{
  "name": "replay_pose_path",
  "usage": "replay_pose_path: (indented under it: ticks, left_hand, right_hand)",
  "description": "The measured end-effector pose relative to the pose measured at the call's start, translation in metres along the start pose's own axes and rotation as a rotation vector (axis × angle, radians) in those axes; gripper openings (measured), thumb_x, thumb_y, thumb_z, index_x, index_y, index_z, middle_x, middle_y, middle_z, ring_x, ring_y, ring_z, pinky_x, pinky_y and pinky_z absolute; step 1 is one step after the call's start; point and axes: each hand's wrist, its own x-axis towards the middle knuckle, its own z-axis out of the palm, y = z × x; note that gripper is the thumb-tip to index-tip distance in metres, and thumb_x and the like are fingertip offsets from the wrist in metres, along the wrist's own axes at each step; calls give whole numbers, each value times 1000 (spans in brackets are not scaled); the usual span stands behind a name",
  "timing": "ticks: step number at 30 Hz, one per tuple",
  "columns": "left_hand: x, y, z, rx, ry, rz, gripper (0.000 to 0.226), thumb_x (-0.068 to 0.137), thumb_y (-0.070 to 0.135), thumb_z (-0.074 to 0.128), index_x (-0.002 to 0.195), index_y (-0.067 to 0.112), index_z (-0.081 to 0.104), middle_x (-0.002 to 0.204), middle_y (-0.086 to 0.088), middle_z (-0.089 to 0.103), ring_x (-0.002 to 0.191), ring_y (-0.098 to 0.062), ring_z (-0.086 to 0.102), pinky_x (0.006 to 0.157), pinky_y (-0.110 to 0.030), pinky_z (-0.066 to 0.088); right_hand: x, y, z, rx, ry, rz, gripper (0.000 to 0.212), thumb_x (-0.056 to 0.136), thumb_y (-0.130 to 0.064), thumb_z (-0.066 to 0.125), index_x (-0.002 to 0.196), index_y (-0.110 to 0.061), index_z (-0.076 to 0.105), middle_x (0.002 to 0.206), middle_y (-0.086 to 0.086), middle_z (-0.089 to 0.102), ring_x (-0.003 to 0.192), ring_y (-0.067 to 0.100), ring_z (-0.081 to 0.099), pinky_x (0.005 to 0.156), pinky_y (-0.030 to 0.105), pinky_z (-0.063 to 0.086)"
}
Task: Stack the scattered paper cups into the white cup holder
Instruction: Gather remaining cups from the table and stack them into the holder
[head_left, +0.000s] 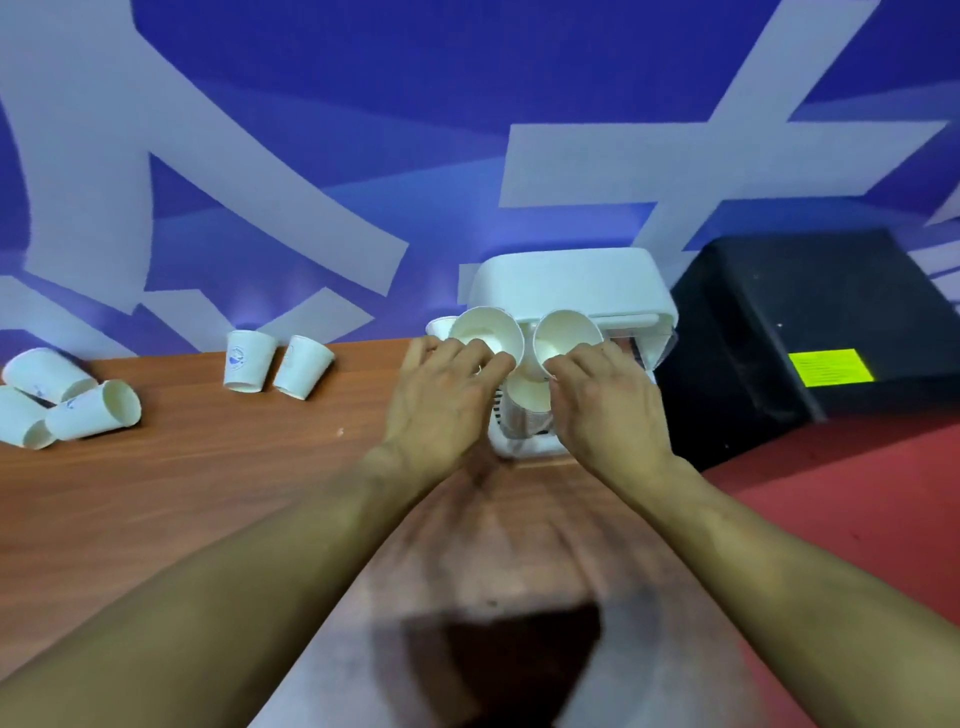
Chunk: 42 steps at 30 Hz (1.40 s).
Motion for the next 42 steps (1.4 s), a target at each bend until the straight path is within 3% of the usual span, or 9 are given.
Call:
replay_pose_path:
  ticks: [3,7,11,15,23,28,34,39,42]
  left_hand:
    - [13,24,10,-5,1,18,27,75,9,65,98,22,65,84,2,62,77,-27,57,91,-37,35]
    - [26,50,26,-35,-16,49,25,76,11,59,98,20,66,82,-1,62,75,-29,58,97,-37,35]
    - [33,67,38,-38,-45,80,19,79,9,58,94,17,66,77,-2,60,70,-31,54,82,-36,39]
    - [37,72,44,-15,-63,99,18,82,13,51,94,16,65,78,-2,58,68,-31,53,76,-39,39]
    - [35,65,45,13,-116,66,19,83,18,47,92,18,64,77,0,58,68,-30,53,70,-38,35]
    - [30,60,50,17,-188,52,21,83,22,44,89,19,64,73,0,58,67,-29,53,67,-39,40]
    - [30,59,58,-3,-232,48,30,86,26,34,88,18,63,70,-2,58,66,-32,54,66,-41,43]
    - [31,54,69,-41,-268,16,13,83,18,54,92,20,64,70,-1,62,66,-32,57,60,-34,38]
    - [32,50,74,-64,-282,0,14,80,16,65,93,23,64,72,0,63,68,-31,59,59,-31,30]
  right_hand:
    - [-14,32,1,18,-10,66,5,77,-10,64,82,-13,66,72,3,57,68,29,50,69,39,48]
    - [-26,63,6,14,-42,105,4,77,-10,67,81,-12,66,73,4,58,67,30,51,56,35,40]
    - [-33,79,14,30,-60,101,4,79,-11,65,82,-12,66,73,4,58,68,29,52,58,37,42]
    - [-34,87,24,55,-106,94,6,79,-13,66,84,-13,65,74,3,57,69,28,52,59,37,44]
    - [-33,82,39,141,-55,36,4,76,-10,66,80,-12,66,72,4,55,68,28,51,58,39,45]
    - [-34,72,39,126,-90,-12,16,84,-19,51,78,-12,63,71,4,55,68,29,51,62,42,48]
    - [-29,68,51,91,-138,-5,7,84,-16,62,77,-13,62,69,4,55,67,29,52,64,42,47]
    - [-23,67,64,107,-153,-1,22,91,-24,53,75,-11,62,66,5,56,63,30,53,60,40,46]
    - [-21,68,73,104,-213,10,27,92,-26,47,76,-12,63,66,5,58,63,30,55,61,38,44]
